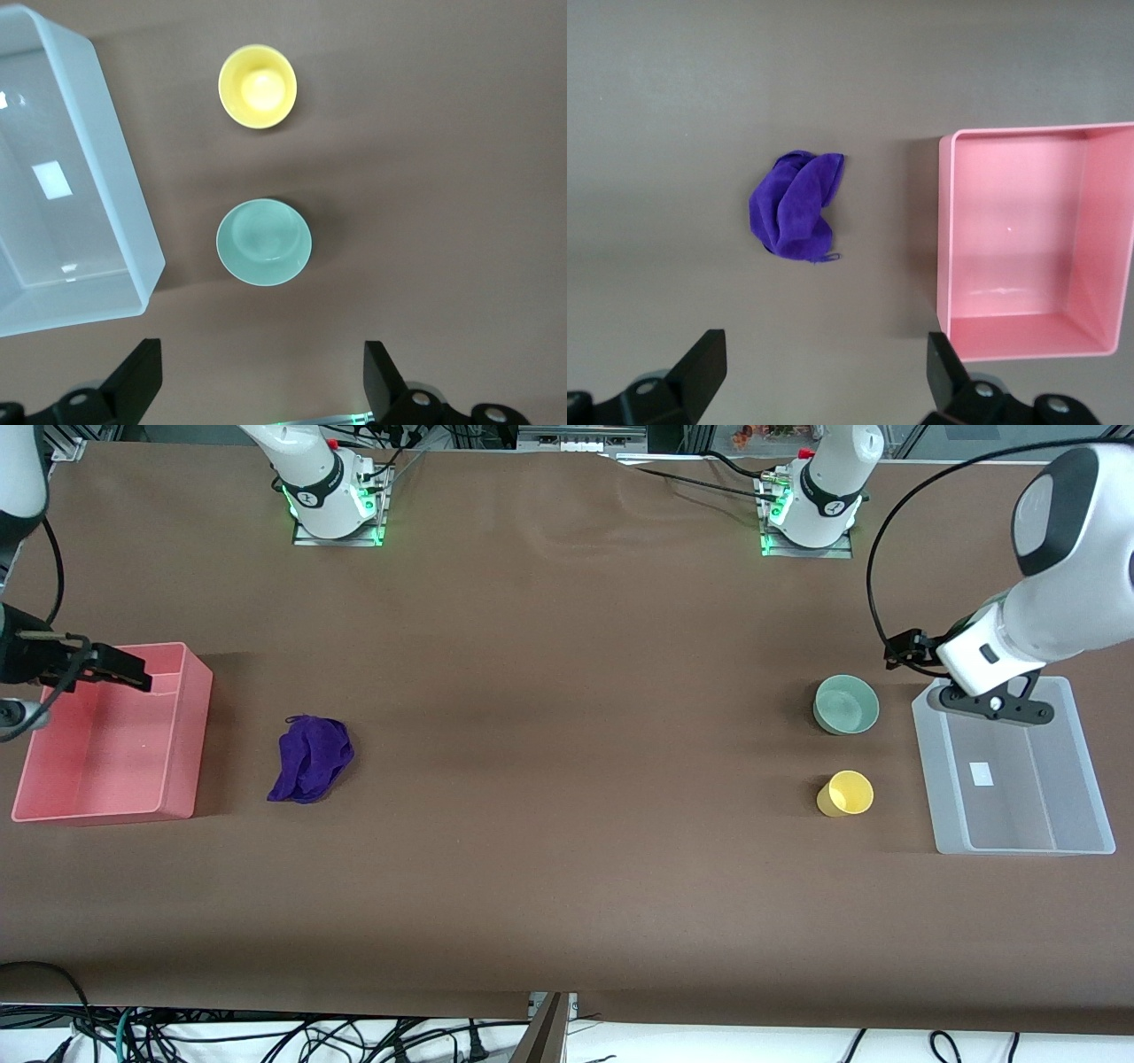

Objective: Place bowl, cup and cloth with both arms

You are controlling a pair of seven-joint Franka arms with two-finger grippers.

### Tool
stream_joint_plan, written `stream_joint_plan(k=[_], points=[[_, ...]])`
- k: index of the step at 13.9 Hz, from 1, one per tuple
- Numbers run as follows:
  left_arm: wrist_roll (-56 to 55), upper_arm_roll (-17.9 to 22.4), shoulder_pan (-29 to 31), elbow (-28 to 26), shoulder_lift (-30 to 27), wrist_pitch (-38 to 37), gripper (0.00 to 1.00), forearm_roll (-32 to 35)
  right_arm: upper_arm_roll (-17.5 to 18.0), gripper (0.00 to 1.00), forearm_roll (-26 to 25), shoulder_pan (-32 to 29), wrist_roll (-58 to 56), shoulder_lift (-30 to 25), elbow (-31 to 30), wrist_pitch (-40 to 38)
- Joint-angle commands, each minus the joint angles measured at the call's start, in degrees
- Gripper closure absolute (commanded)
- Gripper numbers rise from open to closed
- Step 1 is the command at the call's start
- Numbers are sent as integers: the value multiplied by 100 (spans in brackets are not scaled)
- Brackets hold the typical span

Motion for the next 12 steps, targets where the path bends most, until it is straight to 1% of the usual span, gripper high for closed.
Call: stream_joint_plan(k=[1,3,5,9,11,12], points=[[140,-8,21,-6,340,96,0,-42,82,0,50,-27,-46,-148,-520,395],[149,-8,21,-321,464,542,0,71,91,0,50,-27,-46,-148,-941,807],[149,-34,4,-830,490,1183,0,431,100,0,58,-27,-55,-113,-1285,1072],[386,-34,21,-1754,683,2256,0,441,117,0,93,-27,-46,-43,-2032,1818],[805,-25,74,-2106,946,2932,0,441,126,0,93,-27,-37,1,-2374,2231],[1252,-25,205,-2238,1069,3336,0,441,126,0,93,-27,-46,1,-2568,2485]])
